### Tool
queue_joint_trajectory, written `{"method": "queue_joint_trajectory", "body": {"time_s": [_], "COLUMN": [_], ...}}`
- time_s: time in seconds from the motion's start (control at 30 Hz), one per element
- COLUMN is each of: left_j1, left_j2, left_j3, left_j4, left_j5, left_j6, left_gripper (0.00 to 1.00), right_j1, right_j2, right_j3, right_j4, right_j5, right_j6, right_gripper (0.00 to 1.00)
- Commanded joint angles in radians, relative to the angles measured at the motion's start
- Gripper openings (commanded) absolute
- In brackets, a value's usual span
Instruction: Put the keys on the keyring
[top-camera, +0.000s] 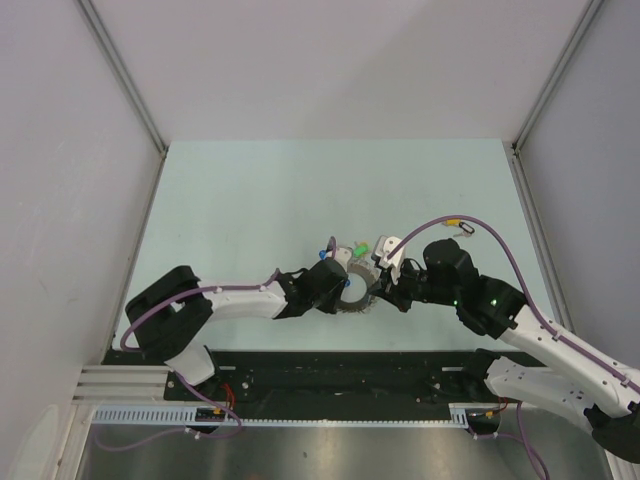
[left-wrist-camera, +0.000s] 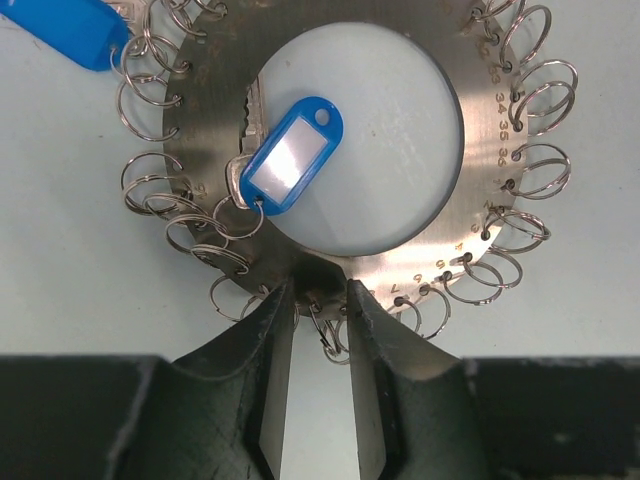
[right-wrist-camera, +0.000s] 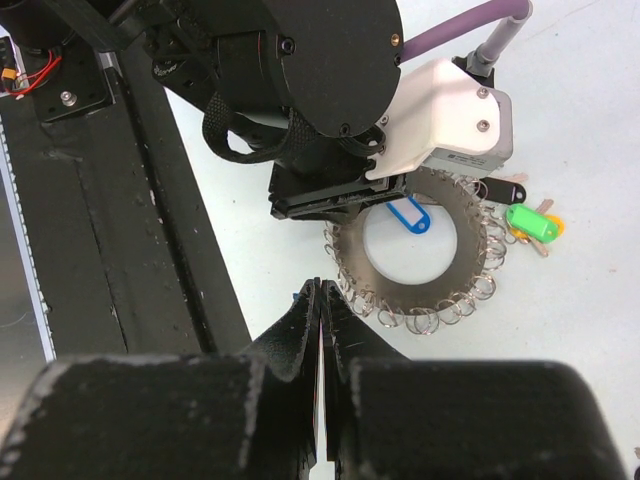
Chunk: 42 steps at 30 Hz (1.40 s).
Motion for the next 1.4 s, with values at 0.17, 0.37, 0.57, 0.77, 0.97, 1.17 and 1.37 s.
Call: {"method": "queue_joint_trajectory", "body": {"time_s": [0.17, 0.37, 0.57, 0.77, 0.97, 1.17, 1.37], "left_j1": [-0.006, -0.006, -0.006, -0.006, -0.006, -0.004, -0.006], "left_j2": [-0.053, -0.058, -0.066, -0.092, -0.116, -0.1, -0.098], "left_j3": [0.041, 0.048, 0.053, 0.044, 0.025, 0.018, 0.013], "left_j4": [-0.083, -0.117, -0.129, -0.137, -0.134, -0.119, -0.122], "left_j5": [-0.01, -0.007, 0.002, 0.004, 0.005, 0.019, 0.022], "left_j6": [-0.042, -0.048, -0.054, -0.065, -0.083, -0.091, -0.102], "left_gripper": [0.29, 0.29, 0.29, 0.29, 0.3, 0.3, 0.29], "right_j1": [0.006, 0.006, 0.008, 0.008, 0.008, 0.006, 0.009], "right_j2": [-0.015, -0.015, -0.015, -0.015, -0.013, -0.013, -0.013], "right_j3": [0.003, 0.004, 0.004, 0.004, 0.004, 0.003, 0.004], "right_j4": [0.021, 0.021, 0.019, 0.022, 0.022, 0.021, 0.019], "right_j5": [-0.014, -0.016, -0.017, -0.022, -0.023, -0.028, -0.026], "right_j6": [-0.001, -0.001, 0.001, 0.001, -0.001, -0.001, -0.001], "right_gripper": [0.0, 0.0, 0.0, 0.0, 0.0, 0.0, 0.0]}}
